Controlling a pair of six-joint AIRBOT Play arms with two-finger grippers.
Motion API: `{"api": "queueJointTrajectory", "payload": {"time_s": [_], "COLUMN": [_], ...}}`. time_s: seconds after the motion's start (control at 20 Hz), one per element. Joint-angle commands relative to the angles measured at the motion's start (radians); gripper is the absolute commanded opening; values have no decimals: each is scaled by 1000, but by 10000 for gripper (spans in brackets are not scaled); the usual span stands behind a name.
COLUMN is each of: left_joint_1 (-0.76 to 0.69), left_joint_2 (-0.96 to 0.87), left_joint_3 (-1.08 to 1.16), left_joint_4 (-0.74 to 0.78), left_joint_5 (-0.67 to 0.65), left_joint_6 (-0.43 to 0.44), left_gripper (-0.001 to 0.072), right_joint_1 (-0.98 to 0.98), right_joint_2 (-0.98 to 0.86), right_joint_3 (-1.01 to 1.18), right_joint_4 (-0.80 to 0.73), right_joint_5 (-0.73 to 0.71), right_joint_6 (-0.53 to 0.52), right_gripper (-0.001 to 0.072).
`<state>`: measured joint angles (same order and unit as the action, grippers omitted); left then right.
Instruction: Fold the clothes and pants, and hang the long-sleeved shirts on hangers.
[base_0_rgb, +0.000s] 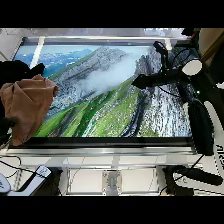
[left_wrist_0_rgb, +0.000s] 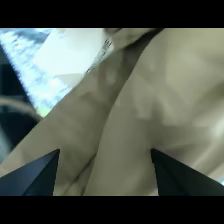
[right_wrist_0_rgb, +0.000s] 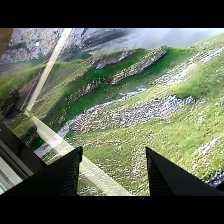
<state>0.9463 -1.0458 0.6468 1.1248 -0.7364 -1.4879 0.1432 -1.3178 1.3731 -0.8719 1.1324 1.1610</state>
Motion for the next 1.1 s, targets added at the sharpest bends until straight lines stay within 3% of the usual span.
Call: {"api": "queueJointTrajectory", "payload": {"time_s": [0.0, 0.1, 0.2, 0.3, 0.45, 0.55, 0.7, 0.85, 0.95, 1.05], "left_joint_1": [5, 0, -22, -51, -143, -280, -588, -999, -1326, -1608], "left_joint_2": [-111, -160, -181, -162, -69, 32, 156, 155, 86, -29], "left_joint_3": [-6, -6, 1, 41, 148, 185, 190, 189, 189, 193], "left_joint_4": [-304, -551, -679, -718, -756, -856, -924, -924, -924, -935], "left_joint_5": [79, 58, 34, -72, -288, -305, -167, -18, 169, 389], "left_joint_6": [264, 455, 540, 603, 605, 606, 605, 594, 568, 568], "left_gripper": [678, 613, 31, 10, 10, 9, 9, 9, 9, 9], "right_joint_1": [1, 1, 0, -2, -2, -2, -2, -2, -16, -80], "right_joint_2": [0, 0, 2, 2, 17, 50, 116, 185, 219, 238], "right_joint_3": [1, 1, 3, 43, 175, 276, 434, 558, 620, 649], "right_joint_4": [4, 5, 10, -3, -105, -228, -482, -706, -815, -827], "right_joint_5": [2, 3, 16, 106, 317, 423, 510, 504, 492, 488], "right_joint_6": [2, 2, 26, 40, 44, 55, 54, 49, 41, 23], "right_gripper": [441, 440, 440, 437, 271, 210, 212, 224, 224, 225]}}
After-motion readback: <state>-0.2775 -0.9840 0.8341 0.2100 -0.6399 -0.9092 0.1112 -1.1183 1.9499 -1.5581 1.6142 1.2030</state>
